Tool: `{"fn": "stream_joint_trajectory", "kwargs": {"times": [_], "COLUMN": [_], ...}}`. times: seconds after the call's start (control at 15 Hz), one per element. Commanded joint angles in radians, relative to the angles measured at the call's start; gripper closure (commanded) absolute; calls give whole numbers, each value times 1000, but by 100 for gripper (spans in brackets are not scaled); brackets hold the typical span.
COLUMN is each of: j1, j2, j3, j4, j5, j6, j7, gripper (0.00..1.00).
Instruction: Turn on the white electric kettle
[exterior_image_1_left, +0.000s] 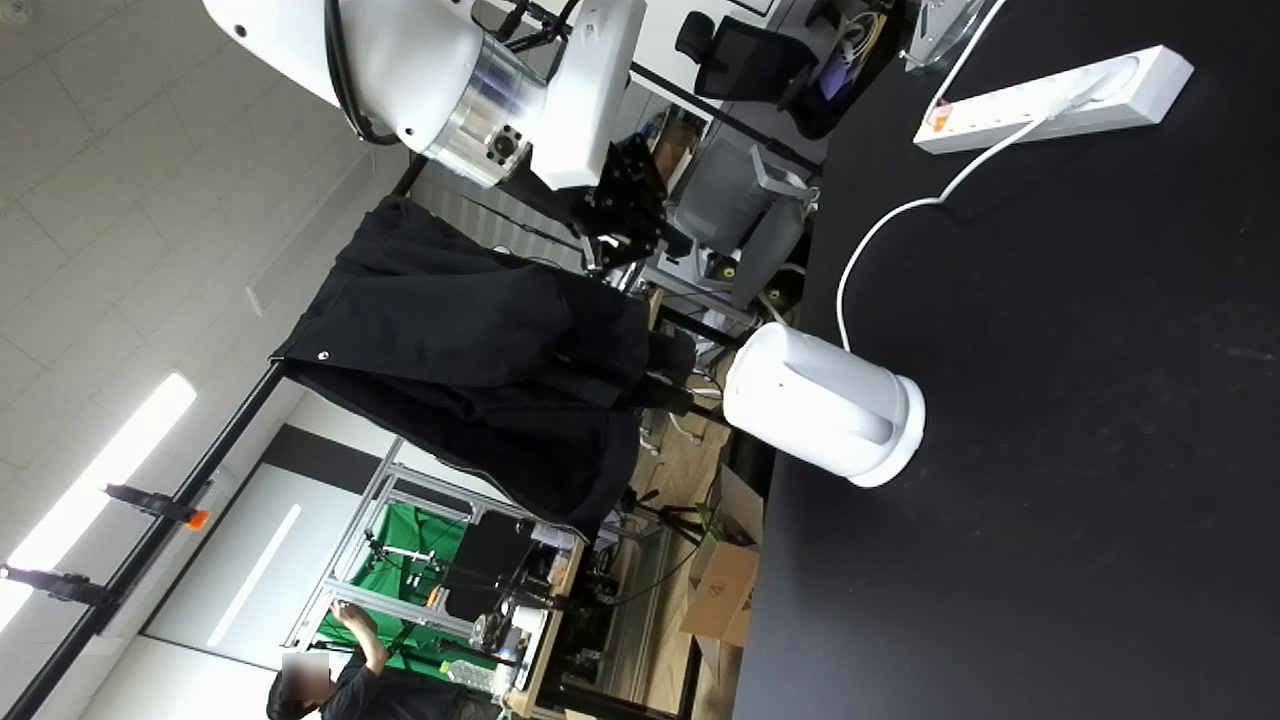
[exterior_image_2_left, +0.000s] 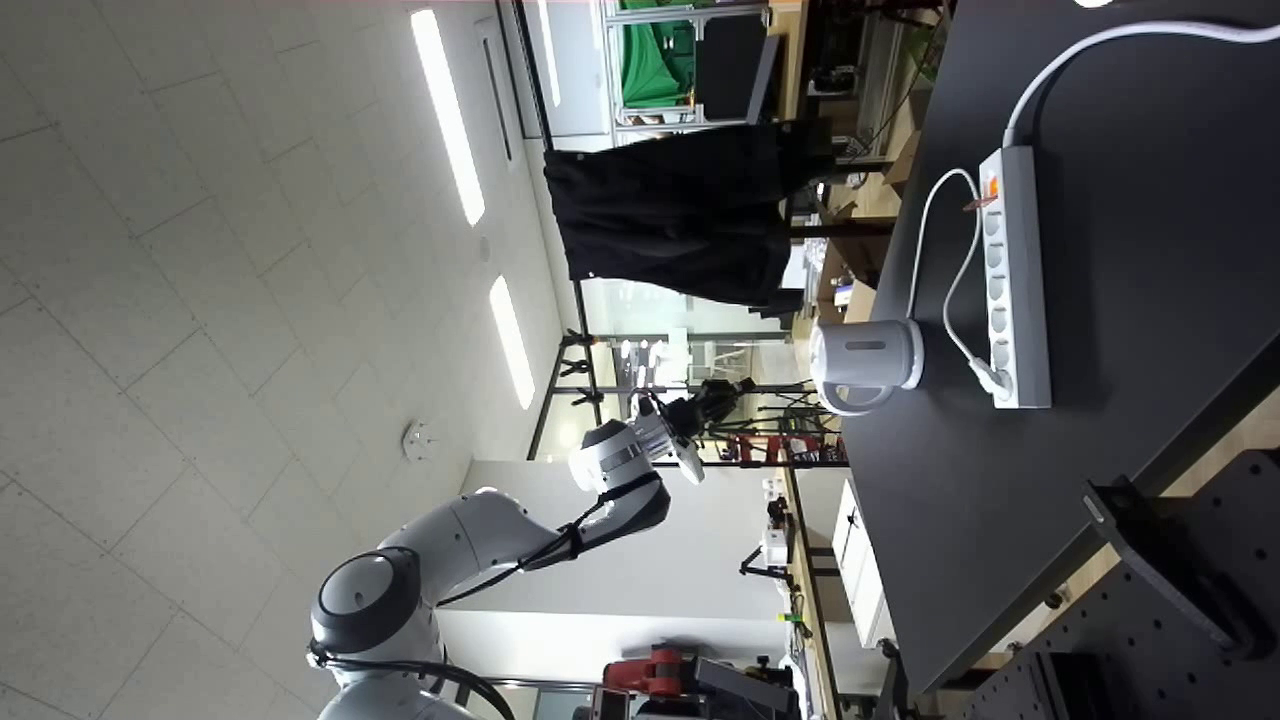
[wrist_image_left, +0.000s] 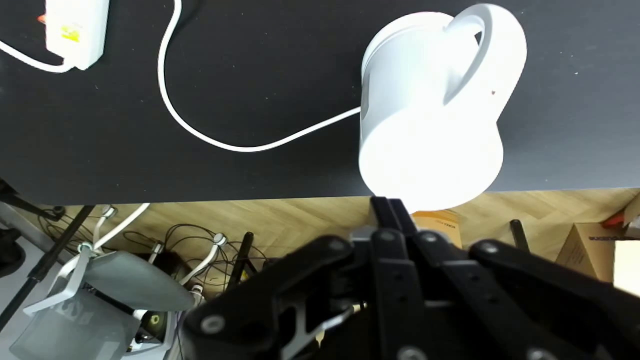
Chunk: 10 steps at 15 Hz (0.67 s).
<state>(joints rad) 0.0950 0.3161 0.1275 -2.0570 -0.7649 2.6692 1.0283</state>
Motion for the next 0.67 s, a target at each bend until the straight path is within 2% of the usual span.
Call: {"fn": "stream_joint_trajectory", "kwargs": {"times": [0.0,0.27,0.6], "j1": [0,7,37], "j2": [0,7,74], "j3": [0,-5,-19], "j4": [0,8,45], "j5": [0,-11,-37], "j6": [0,-6,-4], "j7": [0,15,58], "gripper": [99,100,100]}}
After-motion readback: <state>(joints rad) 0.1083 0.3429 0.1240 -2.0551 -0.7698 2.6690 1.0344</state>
